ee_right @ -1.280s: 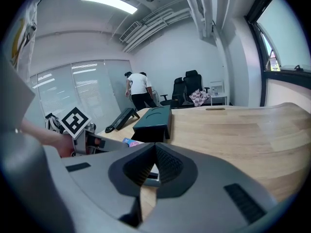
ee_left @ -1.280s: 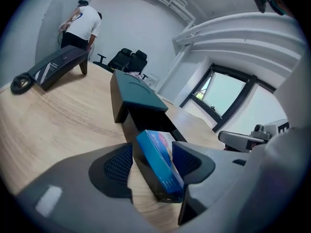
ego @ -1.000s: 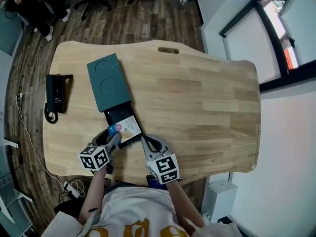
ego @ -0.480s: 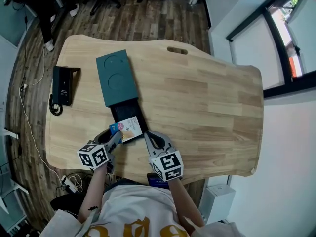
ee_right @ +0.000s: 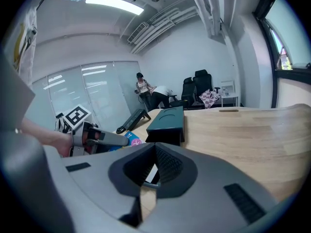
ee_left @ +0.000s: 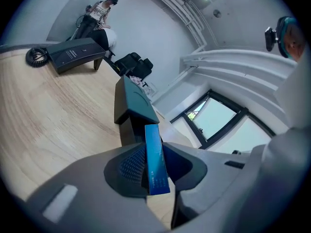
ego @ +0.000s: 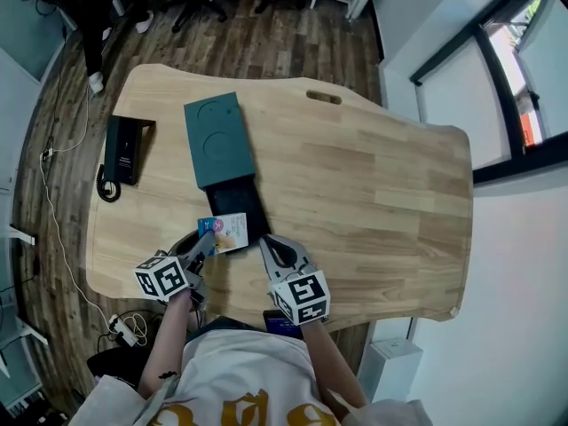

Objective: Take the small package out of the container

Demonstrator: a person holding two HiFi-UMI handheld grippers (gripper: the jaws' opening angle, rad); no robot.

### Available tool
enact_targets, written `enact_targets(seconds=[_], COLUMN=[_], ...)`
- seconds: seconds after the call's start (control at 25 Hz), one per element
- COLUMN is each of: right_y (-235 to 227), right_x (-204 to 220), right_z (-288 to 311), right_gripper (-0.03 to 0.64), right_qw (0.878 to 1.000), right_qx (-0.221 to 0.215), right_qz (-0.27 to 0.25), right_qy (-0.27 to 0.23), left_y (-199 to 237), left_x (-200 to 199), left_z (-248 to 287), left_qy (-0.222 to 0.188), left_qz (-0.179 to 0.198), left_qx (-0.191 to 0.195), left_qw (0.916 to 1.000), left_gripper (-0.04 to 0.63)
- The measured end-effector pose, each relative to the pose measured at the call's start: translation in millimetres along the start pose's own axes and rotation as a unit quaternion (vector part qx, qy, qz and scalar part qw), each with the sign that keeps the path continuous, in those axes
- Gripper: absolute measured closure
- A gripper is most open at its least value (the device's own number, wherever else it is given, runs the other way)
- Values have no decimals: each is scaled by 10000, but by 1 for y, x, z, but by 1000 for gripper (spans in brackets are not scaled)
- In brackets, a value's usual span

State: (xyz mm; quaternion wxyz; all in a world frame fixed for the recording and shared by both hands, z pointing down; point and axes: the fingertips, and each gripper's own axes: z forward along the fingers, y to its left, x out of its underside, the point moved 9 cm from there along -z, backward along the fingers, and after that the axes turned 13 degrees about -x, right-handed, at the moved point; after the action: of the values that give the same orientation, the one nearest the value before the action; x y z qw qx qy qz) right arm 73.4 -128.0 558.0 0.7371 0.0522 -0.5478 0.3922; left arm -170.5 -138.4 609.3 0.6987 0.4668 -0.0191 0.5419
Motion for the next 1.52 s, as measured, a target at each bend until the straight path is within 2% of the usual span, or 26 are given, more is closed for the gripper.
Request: enact_targets(seconds=[0.16,0.36,0.56,0.8,1.0,1.2,1.32,1.52], right_y=[0,0,0,8,10,17,21,24], right_x=[-4,-5,-4,-4,-6,-11,-17,-23], right_z=[-6,-16,-27,-37,-45,-50,-53,-64], right_gripper=[612,612,612,612,612,612,612,612], right_qw=[9999,9991,9973,9963,9943,9922,9902,9875], right_qx=[102,381,691,837,1033,1169,1289,1422], right_qz=[-18,-176,-227,-171,-148,-244,-298,-348], right_qy=[-97,-36,-30,-95,-218,-345,-442,-581], left_y=[-2,-5,-14,-23,-37,-51,-59,-69], left_x=[-5,-8,-10,-11,-23,-30,-38,-41], left_z=[-4,-6,-7,-8,-15,-32,-40,-51], left_qy=[-185,-320,-397,-432,-566,-659,-721,-804], left_qz=[-122,-491,-444,-645,-835,-1356,-1368,-1467], left_qx=[47,239,332,622,1006,1309,1565,1765], left_qw=[9997,9980,9977,9950,9898,9799,9755,9700], left_gripper=[500,500,500,500,500,500,500,500])
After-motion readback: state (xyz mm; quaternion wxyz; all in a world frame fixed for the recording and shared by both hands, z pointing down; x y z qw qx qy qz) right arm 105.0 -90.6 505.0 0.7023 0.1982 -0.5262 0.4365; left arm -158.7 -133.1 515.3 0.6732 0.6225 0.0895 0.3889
